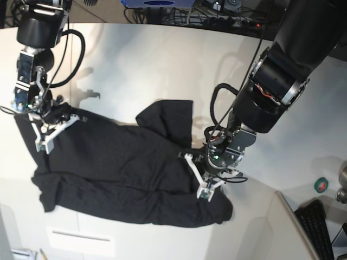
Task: Layout the t-shirt on the table in an organized manner, then fold the t-shirt properly
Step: 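Regrasp the shirt fabric with both grippers and drag it flat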
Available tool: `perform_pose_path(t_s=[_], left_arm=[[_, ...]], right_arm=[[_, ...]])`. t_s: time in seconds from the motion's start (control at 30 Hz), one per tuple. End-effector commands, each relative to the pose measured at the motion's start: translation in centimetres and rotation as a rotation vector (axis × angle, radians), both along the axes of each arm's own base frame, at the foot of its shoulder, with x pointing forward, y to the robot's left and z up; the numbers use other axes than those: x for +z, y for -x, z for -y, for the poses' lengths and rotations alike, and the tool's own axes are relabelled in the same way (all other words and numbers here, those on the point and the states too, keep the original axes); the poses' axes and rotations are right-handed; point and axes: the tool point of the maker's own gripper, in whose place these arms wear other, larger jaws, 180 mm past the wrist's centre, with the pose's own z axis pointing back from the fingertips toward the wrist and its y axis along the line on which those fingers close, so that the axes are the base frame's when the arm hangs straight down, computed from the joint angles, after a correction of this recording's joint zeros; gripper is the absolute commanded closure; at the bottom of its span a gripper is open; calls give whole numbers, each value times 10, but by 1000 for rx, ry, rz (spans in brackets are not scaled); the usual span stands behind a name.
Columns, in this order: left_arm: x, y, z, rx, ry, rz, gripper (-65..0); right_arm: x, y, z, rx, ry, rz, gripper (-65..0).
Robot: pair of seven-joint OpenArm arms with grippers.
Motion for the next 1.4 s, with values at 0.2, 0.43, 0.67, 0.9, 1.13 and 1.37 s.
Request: perform_pose_path(t_s=[0.2,0.43,0.67,0.9,1.13,1.37], left_arm=[[-13,24,23,-163,-83,-54,0],[4,113,27,-208,26,-198,0],[84,154,49,-188,225,-117,0],[113,90,25,-96,216,-19,0],[73,29,53,-152,32,-31,0],[21,26,79,-263,-176,-62,0]], right_arm=[[-10,-24,49,-149,-27,14,0],[-13,-50,78,-193,-34,1,0],[6,-86,70,-191,-72,46,0],[67,-74,32,71,104,61,0],[68,11,-118,351,8,57,0],[27,65,-190,464,-114,-92,0]])
